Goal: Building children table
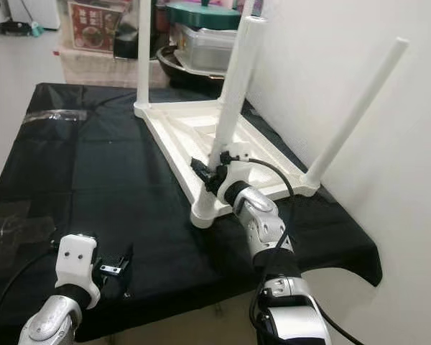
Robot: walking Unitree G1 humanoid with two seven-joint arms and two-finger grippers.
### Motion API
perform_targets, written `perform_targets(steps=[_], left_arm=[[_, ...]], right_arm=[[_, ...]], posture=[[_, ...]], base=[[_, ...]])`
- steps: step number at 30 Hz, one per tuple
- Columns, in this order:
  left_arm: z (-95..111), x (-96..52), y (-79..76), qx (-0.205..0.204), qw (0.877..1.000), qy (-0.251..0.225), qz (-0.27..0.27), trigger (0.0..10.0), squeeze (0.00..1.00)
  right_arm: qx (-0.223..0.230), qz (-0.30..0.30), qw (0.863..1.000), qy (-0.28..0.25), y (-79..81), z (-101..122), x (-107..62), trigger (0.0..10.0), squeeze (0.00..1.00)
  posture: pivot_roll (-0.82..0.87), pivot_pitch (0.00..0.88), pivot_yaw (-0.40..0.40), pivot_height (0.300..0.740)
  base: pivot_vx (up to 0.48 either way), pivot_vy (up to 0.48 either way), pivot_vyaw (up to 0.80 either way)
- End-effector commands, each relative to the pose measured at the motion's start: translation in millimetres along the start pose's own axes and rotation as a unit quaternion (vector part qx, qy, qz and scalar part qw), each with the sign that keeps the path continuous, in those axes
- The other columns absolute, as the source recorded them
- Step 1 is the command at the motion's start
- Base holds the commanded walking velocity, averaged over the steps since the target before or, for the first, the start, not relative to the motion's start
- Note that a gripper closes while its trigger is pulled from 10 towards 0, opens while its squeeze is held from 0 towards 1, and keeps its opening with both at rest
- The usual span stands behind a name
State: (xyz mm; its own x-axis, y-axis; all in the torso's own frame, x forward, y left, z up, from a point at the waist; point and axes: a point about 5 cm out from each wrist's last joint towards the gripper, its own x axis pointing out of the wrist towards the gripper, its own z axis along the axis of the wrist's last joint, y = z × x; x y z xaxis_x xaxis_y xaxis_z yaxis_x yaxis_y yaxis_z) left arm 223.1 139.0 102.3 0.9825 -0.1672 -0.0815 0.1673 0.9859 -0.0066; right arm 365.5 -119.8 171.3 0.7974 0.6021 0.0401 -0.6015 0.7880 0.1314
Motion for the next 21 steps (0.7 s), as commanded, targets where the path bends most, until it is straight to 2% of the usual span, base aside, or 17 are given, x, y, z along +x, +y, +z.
perform_targets(steps=[1,4,5,6,7,8,9,10,11,12,13,14,15,16,19,21], left_arm=[[-1.1,-1.3,-0.6,0.003,1.0,0.0,-0.002,10.0,0.0],[-1.4,-0.9,-0.9,0.003,1.0,0.001,-0.004,10.0,0.0],[-1.9,-0.7,-1.5,0.003,1.0,0.002,-0.005,10.0,0.0],[-1.9,-0.7,-1.5,0.003,1.0,0.002,-0.005,10.0,0.0],[-2.4,-1.0,-3.0,0.003,1.0,0.003,-0.008,10.0,0.0],[-2.5,-1.3,-3.8,0.004,1.0,0.004,-0.009,10.0,0.0],[-2.5,-1.3,-3.8,0.004,1.0,0.004,-0.009,10.0,0.0],[-2.8,-1.5,-3.3,0.004,1.0,0.004,-0.008,10.0,0.0],[-3.1,-1.6,-2.8,0.004,1.0,0.005,-0.007,10.0,0.0],[-3.3,-1.6,-2.3,0.004,1.0,0.005,-0.006,10.0,0.0],[-3.0,-1.5,-2.1,0.003,1.0,0.005,-0.006,10.0,0.0],[-3.0,-1.5,-2.1,0.003,1.0,0.005,-0.006,10.0,0.0],[-2.6,-1.3,-2.2,0.003,1.0,0.004,-0.006,10.0,0.0],[-2.5,-1.2,-2.2,0.003,1.0,0.004,-0.006,10.0,0.0],[-3.7,-2.8,-3.7,0.003,1.0,0.006,-0.007,10.0,0.0],[-3.5,-3.0,-3.9,0.003,1.0,0.006,-0.007,10.0,0.0]], right_arm=[[0.013,0.069,0.997,0.036,14.0,-19.3,-3.0,0.0,0.0],[0.01,0.057,0.997,0.045,11.9,-25.8,-3.2,0.0,0.0],[0.006,0.005,0.998,0.067,5.5,-33.8,-1.0,0.0,0.0],[0.006,0.005,0.998,0.067,5.5,-33.8,-1.0,0.0,0.0],[0.01,-0.146,0.983,0.115,-14.9,-48.9,-2.4,0.0,0.0],[0.014,-0.224,0.965,0.139,-24.8,-55.3,-6.3,0.0,0.0],[0.014,-0.224,0.965,0.139,-24.8,-55.3,-6.3,0.0,0.0],[0.04,-0.343,0.925,0.157,-39.8,-65.1,-20.3,0.0,0.0],[0.057,-0.417,0.891,0.171,-47.8,-72.2,-31.4,0.0,0.0],[0.067,-0.451,0.872,0.177,-51.4,-75.9,-37.9,0.0,0.0],[0.057,-0.504,0.842,0.183,-53.2,-79.1,-48.6,0.0,0.0],[0.057,-0.504,0.842,0.183,-53.2,-79.1,-48.6,0.0,0.0],[0.037,-0.549,0.814,0.187,-53.3,-80.0,-59.2,0.0,0.0],[0.033,-0.558,0.808,0.187,-53.2,-80.1,-61.5,0.0,0.0],[0.034,-0.554,0.813,0.177,-47.2,-73.7,-60.3,0.0,0.0],[0.032,-0.557,0.811,0.177,-45.6,-71.9,-58.0,0.0,0.0]], posture=[[0.2,0.0,-0.176,0.74],[0.2,0.0,-0.172,0.74],[0.19,0.0,-0.164,0.74],[0.19,0.0,-0.164,0.74],[0.19,0.0,-0.165,0.74],[0.19,0.0,-0.165,0.74],[0.19,0.0,-0.165,0.74],[0.19,0.0,-0.166,0.74],[0.19,0.0,-0.166,0.74],[0.19,0.0,-0.166,0.74],[0.19,0.0,-0.168,0.74],[0.19,0.0,-0.168,0.74],[0.19,0.0,-0.168,0.74],[0.19,0.0,-0.168,0.74],[0.18,0.0,-0.165,0.74],[0.18,0.0,-0.165,0.74]], base=[[0.0,0.0,0.0],[0.0,0.0,0.0],[0.0,0.0,0.0],[0.0,0.0,0.0],[0.0,0.0,0.0],[0.0,0.0,0.0],[0.0,0.0,0.0],[0.0,0.0,0.0],[0.0,0.0,0.0],[0.0,0.0,0.0],[0.0,0.0,0.0],[0.0,0.0,0.0],[0.0,0.0,0.0],[0.0,0.0,0.0],[0.0,0.0,0.0],[0.0,0.0,0.0]])
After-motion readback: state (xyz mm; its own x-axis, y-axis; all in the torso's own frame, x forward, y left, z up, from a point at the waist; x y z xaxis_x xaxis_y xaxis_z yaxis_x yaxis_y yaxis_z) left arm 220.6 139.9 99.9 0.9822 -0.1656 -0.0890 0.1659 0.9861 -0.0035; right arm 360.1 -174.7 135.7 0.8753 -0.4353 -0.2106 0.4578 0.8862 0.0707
